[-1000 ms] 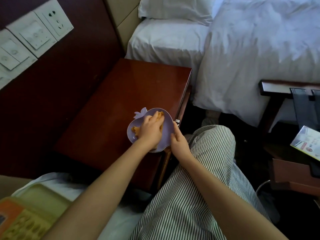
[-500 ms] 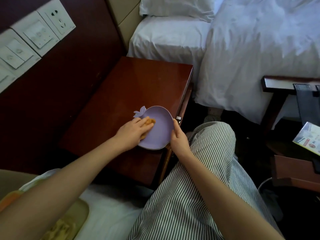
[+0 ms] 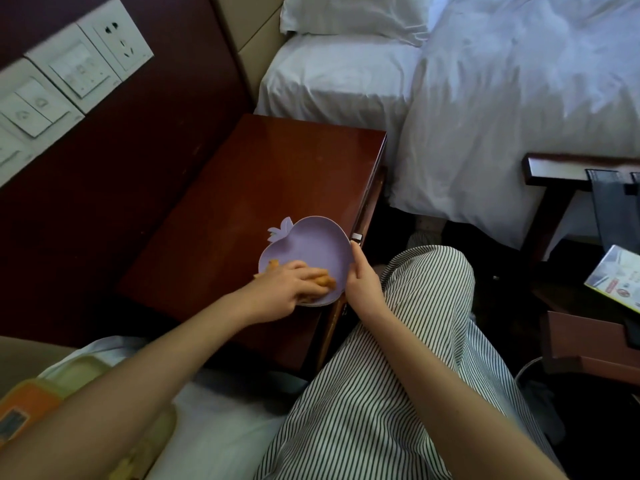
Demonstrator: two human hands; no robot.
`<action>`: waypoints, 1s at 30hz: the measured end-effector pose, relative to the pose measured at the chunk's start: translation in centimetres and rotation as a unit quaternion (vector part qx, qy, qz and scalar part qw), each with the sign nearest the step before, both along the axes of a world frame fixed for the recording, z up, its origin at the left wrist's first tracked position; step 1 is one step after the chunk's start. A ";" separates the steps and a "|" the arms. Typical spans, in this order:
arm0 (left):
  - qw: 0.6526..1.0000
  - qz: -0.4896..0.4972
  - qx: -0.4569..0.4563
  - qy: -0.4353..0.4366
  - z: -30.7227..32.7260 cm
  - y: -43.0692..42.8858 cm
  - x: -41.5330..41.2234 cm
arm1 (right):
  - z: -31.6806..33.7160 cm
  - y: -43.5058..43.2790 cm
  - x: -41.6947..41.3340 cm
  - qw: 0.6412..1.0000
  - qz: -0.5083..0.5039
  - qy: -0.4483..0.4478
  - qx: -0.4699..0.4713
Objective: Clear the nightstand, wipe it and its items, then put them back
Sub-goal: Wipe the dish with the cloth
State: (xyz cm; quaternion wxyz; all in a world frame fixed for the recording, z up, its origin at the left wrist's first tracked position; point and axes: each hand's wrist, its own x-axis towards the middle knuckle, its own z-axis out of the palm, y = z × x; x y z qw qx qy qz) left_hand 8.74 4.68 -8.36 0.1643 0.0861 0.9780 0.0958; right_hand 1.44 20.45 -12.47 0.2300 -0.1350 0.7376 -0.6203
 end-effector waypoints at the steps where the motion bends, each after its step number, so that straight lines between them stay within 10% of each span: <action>1: 1.000 -0.013 -0.002 0.018 0.3 -1.1 0.3 | 0.0 -0.1 0.1 1.000 -0.001 0.007 0.003; 11: 0.972 0.188 -0.112 0.082 -1.5 3.1 -5.3 | 1.0 0.3 0.7 0.999 0.047 0.026 -0.001; 17: 0.997 -0.016 0.021 0.067 -0.3 3.7 -3.8 | 0.3 1.0 0.1 0.997 -0.074 0.011 -0.012; 22: 0.980 -0.100 -0.089 0.149 2.7 0.6 -1.7 | 1.1 1.3 0.3 0.992 -0.093 0.071 -0.053; 27: 0.956 0.062 -0.225 0.181 2.2 0.4 -1.3 | 1.1 1.5 0.4 0.990 -0.104 0.084 -0.034; 30: 0.967 0.178 -0.042 0.179 1.7 2.2 -0.9 | 1.5 1.7 0.5 0.988 -0.124 0.087 -0.028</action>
